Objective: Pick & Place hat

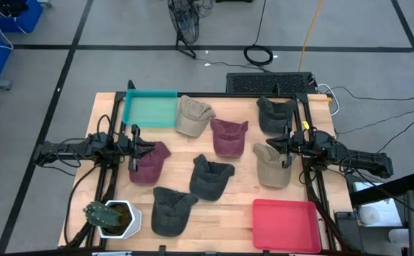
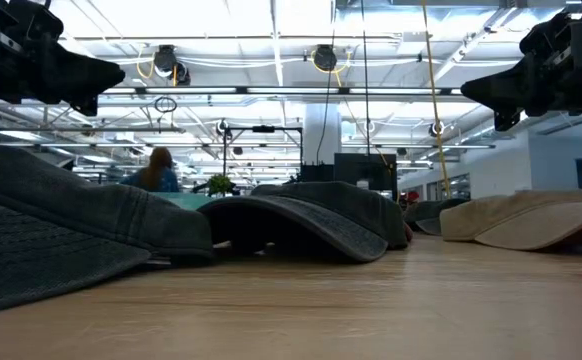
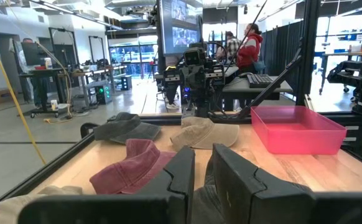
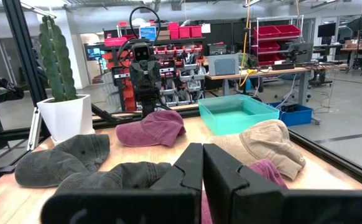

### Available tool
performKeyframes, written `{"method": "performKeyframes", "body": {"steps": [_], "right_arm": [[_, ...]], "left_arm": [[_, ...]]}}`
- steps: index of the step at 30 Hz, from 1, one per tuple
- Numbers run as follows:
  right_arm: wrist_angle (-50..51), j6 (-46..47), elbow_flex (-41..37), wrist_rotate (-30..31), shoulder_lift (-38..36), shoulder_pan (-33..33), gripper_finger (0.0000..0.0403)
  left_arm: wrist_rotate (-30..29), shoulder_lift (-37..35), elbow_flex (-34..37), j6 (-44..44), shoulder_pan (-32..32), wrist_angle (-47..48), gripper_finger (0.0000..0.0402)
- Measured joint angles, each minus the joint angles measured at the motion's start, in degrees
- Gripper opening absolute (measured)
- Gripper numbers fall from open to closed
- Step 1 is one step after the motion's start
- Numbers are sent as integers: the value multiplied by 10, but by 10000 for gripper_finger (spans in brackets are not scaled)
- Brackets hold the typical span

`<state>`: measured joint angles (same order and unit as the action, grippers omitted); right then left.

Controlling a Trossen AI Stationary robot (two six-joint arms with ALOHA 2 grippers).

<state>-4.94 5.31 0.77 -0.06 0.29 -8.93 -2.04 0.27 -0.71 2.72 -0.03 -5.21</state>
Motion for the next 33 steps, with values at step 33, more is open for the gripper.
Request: {"method": "performKeyframes", "body": {"steps": [33], "right_arm": [[-36,43,0,0,0,0,0]], "left_arm": [[0,0,0,-29,0,-32,65]]}}
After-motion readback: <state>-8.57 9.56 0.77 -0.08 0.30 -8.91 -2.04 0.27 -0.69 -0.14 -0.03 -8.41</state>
